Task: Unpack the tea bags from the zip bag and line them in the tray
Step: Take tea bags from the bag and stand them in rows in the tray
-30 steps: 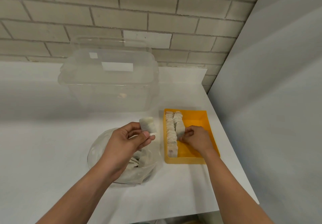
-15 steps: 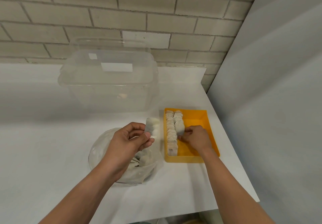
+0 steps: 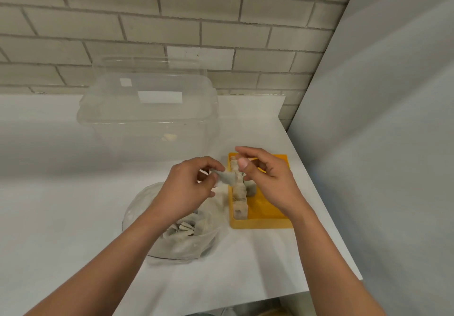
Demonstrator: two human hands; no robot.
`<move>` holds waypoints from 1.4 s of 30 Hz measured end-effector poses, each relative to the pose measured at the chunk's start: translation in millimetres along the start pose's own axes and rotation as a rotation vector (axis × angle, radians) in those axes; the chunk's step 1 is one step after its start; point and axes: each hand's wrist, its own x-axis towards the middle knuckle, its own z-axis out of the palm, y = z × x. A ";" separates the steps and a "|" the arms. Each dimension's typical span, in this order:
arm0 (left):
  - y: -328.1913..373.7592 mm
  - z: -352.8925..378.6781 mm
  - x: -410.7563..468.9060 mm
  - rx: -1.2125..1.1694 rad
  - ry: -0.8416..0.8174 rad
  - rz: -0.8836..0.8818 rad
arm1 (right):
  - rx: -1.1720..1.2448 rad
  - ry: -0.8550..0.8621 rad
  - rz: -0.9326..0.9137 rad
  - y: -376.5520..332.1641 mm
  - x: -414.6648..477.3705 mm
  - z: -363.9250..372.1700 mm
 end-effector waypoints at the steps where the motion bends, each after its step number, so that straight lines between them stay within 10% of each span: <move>1: 1.6 -0.3 3.1 0.128 -0.021 0.074 | -0.013 -0.035 0.006 0.2 -0.7 -1.1; 17: 22.8 2.0 25.3 0.120 0.015 0.190 | 0.082 0.057 0.015 12.9 -9.8 5.8; 33: 4.3 33.0 59.2 0.679 -0.399 0.054 | -0.132 0.254 0.221 69.7 3.0 -27.8; 42: -15.0 59.1 60.2 0.888 -0.616 -0.031 | -0.248 0.012 0.502 108.4 11.1 -26.7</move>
